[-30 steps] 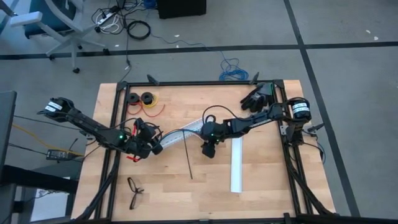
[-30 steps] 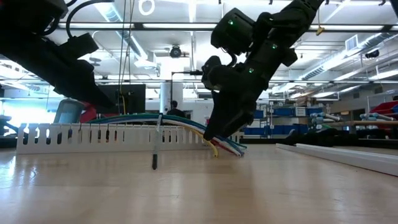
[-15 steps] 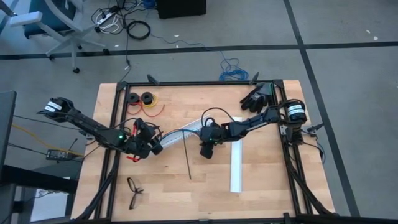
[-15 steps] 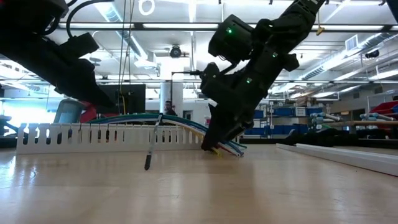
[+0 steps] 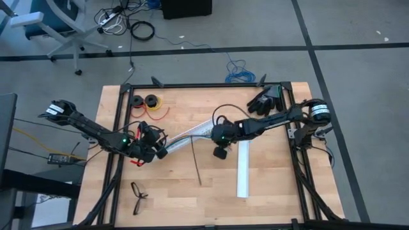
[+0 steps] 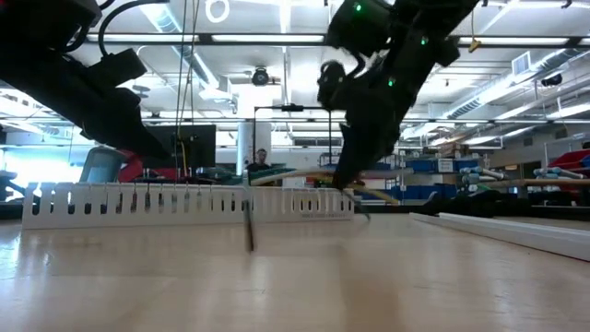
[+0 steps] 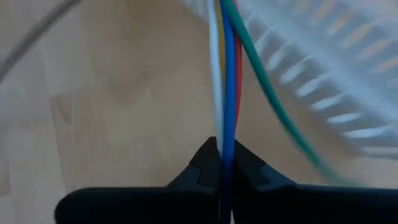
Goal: Ziptie cables
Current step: Put the zip-tied cables into the white cable duct
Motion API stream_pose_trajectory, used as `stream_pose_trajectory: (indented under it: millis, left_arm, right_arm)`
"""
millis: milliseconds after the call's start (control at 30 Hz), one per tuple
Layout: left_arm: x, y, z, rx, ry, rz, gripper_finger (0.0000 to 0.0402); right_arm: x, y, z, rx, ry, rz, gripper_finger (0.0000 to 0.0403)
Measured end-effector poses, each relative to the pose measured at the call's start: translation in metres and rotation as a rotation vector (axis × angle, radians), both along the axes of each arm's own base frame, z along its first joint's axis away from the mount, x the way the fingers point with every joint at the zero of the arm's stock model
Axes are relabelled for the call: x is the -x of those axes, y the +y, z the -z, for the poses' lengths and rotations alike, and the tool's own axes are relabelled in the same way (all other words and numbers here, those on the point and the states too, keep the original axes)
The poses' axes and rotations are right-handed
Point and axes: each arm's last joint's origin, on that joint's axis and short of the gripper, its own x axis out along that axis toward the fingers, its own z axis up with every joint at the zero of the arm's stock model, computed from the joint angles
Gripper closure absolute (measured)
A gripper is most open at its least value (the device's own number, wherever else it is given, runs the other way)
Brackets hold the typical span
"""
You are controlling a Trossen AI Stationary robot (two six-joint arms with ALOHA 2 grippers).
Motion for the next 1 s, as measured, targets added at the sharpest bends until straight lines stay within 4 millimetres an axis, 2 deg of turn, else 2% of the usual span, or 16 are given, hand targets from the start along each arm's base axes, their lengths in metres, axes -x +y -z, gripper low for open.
stream_pose_trajectory:
  millis: [167,333,467,633,833,1000]
  left_arm:
    - [0.000,0.000,0.000,0.002,-0.005,0.000,0.0245]
    - [0.000,0.000,0.000,0.004,-0.007,0.000,0.0245]
    - [-0.001,0.000,0.000,0.005,-0.009,-0.001,0.0245]
    - [-0.001,0.000,0.000,0.005,-0.010,-0.001,0.0245]
    - [-0.001,0.000,-0.001,0.006,-0.013,-0.001,0.0245]
    - [-0.002,-0.001,-0.001,0.012,-0.026,-0.002,0.0245]
  right_arm:
    - [0.008,-0.014,-0.019,0.020,-0.030,0.008,0.0395]
    - [0.014,-0.035,-0.018,0.015,0.064,0.044,0.0399]
    - [0.014,-0.050,-0.031,0.030,0.110,0.049,0.0399]
    - [0.007,-0.066,-0.050,0.072,0.078,0.035,0.0396]
    - [0.000,-0.079,-0.037,0.111,0.115,-0.012,0.0383]
    - [-0.004,-0.083,-0.029,0.137,0.120,-0.045,0.0337]
